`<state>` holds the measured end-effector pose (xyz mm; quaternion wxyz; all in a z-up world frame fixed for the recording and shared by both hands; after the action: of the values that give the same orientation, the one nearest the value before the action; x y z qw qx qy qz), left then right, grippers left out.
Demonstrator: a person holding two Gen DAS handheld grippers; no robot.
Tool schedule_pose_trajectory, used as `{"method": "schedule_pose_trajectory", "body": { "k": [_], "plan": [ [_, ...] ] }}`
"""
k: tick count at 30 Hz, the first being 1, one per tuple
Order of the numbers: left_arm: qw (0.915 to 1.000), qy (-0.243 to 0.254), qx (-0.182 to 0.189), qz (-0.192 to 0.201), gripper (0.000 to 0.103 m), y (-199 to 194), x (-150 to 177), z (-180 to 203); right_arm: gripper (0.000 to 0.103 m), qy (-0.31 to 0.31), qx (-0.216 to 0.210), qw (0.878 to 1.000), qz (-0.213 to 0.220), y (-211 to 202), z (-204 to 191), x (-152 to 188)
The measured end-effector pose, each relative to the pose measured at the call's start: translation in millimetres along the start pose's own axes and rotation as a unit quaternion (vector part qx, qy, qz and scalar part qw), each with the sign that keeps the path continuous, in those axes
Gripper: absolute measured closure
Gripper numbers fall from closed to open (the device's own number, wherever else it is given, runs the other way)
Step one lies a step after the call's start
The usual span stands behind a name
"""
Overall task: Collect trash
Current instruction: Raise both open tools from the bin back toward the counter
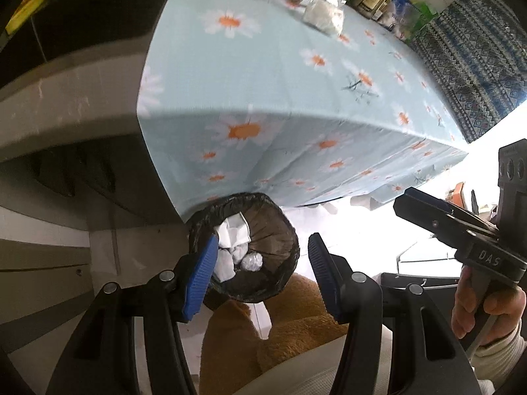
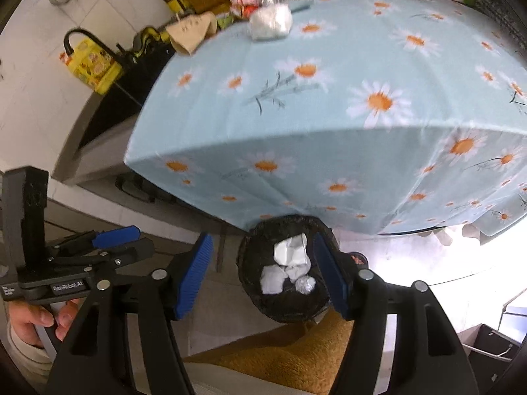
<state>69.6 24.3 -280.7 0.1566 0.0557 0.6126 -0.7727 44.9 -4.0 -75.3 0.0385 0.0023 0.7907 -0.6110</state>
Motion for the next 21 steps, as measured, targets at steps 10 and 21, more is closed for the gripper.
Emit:
{"method": "schedule_pose_trajectory", "body": {
  "k": [10,21],
  "plan": [
    [0.9992,0.007,-0.02,0.033,0.048,-27,-29,3,0.031,-0.019,-0.022,0.997,0.068,-39,-7,-43],
    [0.9956,-0.017,-0.045,0.08,0.048,-50,-90,3,0.031,-0.067,-0.049,0.994,0.076,-40,-7,-103]
  ]
}}
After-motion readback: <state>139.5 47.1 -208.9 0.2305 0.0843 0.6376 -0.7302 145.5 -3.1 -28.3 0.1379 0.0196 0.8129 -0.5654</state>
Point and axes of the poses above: each gripper's, at about its wrist camera, not at the fingertips, and y roughly the way its jaws point, z to its right, x to its underside, the point moved 8 cm from there along y, roughly the way its jaws point, and after that the axes turned 6 degrees about -x, right-handed, at the moved point
